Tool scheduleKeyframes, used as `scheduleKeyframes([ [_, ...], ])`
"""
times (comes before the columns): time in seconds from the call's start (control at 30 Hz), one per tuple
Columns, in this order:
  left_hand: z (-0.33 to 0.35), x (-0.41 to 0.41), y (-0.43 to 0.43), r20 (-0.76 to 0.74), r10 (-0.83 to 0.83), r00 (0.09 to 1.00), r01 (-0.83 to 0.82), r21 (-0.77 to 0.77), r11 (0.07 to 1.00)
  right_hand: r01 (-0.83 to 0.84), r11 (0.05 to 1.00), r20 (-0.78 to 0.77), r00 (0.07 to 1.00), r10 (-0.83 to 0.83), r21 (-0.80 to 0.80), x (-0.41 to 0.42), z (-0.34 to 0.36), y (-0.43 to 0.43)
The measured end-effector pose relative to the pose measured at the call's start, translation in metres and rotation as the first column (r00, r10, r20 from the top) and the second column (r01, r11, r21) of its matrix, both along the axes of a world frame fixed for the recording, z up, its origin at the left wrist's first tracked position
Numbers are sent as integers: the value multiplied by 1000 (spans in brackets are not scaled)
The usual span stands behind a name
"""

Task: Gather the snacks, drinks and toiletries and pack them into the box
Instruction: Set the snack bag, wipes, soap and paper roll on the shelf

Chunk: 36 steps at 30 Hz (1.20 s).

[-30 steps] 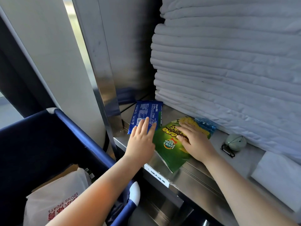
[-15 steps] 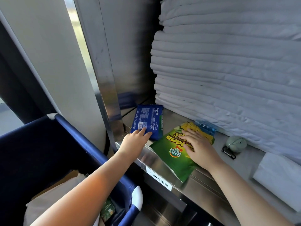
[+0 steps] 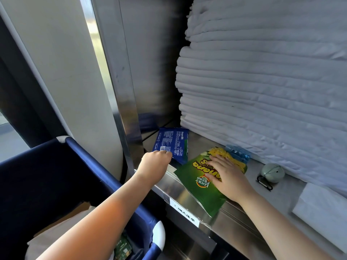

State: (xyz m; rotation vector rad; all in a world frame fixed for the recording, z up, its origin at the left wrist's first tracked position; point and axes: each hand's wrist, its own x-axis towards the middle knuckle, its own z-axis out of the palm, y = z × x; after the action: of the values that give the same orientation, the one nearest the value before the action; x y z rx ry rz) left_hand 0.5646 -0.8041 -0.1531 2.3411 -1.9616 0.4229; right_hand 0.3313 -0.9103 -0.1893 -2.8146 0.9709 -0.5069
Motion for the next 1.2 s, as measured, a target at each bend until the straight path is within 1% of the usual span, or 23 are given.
scheduleKeyframes([
  [0.07,5,1,0,-3,3,1000,-3,-46,999,-4,1000,4,1000,4,-12,4,3,2],
  [0.13,10,2,0,-6,7,1000,-8,-98,995,-13,1000,50,999,13,-15,8,6,4],
  [0.23,19,2,1,-64,16,998,-28,-194,981,-26,1000,66,997,27,-10,16,10,7],
  [0.3,26,-2,3,-91,9,996,-31,-241,970,-14,1000,68,998,12,27,20,9,8],
  [0.37,33,-10,6,-106,-22,994,-9,-282,959,12,998,71,997,-17,65,22,8,9],
  [0.43,34,-21,13,-119,-90,989,47,-328,944,43,997,77,996,-48,69,25,6,9],
  [0.5,27,-31,18,-111,-171,979,129,-308,943,60,996,102,992,-67,70,28,5,8],
  [0.57,20,-40,22,-102,-208,973,174,-270,947,49,996,151,987,-60,76,30,5,8],
  [0.63,18,-46,27,-66,-248,966,223,-267,938,20,997,185,982,-34,76,30,5,7],
  [0.67,18,-48,30,-43,-260,965,240,-264,934,8,998,194,981,-21,66,29,6,7],
  [0.73,15,-50,32,-45,-283,958,261,-277,925,-11,1000,206,978,6,19,28,6,7],
  [0.8,11,-49,33,-52,-298,953,273,-279,921,-10,1000,228,974,16,-28,27,7,8],
  [0.87,8,-49,35,-21,-308,951,293,-259,921,-1,999,263,965,13,-45,28,8,10],
  [1.0,8,-50,37,64,-385,921,388,-237,891,-9,996,379,925,40,-83,25,15,11],
  [1.1,12,-54,36,67,-426,902,428,-272,862,17,991,465,884,47,-134,20,26,12],
  [1.2,15,-58,37,50,-433,900,429,-284,858,43,974,536,840,85,-221,15,39,13],
])
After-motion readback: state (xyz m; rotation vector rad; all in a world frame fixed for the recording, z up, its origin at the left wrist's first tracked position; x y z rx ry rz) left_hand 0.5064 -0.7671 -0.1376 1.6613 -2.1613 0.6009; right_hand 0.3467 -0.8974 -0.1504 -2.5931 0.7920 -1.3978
